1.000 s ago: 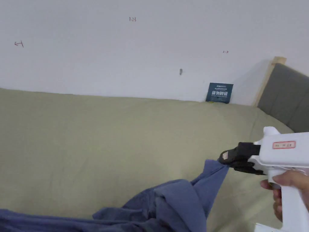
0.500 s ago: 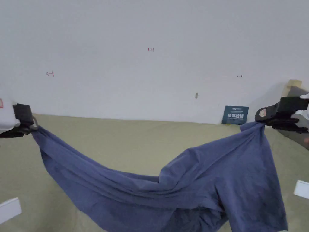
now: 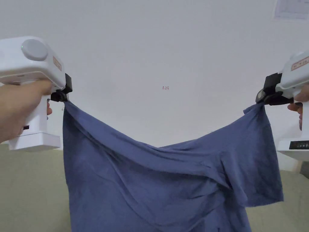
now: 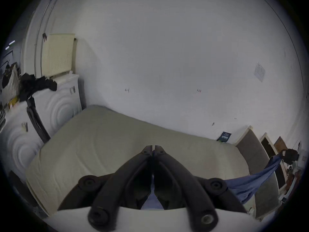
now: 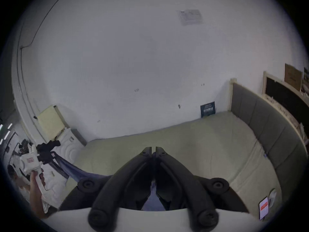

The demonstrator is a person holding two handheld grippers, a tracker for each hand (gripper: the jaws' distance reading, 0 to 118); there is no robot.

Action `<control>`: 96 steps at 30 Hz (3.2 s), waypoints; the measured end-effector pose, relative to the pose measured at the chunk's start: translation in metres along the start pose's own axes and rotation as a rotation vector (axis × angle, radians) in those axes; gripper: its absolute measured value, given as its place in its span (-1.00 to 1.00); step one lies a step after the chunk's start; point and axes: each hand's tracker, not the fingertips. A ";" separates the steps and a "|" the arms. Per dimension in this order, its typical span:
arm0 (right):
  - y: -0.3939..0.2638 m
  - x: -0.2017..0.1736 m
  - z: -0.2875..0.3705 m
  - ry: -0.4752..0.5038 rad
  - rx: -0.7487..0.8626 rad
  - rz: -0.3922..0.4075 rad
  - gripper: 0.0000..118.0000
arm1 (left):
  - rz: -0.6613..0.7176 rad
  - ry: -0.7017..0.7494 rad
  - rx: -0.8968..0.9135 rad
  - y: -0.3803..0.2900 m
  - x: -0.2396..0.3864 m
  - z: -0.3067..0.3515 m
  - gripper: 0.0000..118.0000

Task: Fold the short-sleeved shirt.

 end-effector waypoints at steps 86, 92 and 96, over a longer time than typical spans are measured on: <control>-0.470 0.161 0.113 0.009 -0.562 -0.223 -0.92 | -0.049 -0.072 -0.511 -0.462 -0.206 0.141 -1.00; -0.478 0.167 0.119 0.005 -0.563 -0.235 -0.91 | -0.044 -0.066 -0.509 -0.462 -0.210 0.149 -1.00; -0.484 0.170 0.119 0.012 -0.561 -0.261 -0.82 | -0.050 -0.064 -0.509 -0.467 -0.209 0.149 -0.71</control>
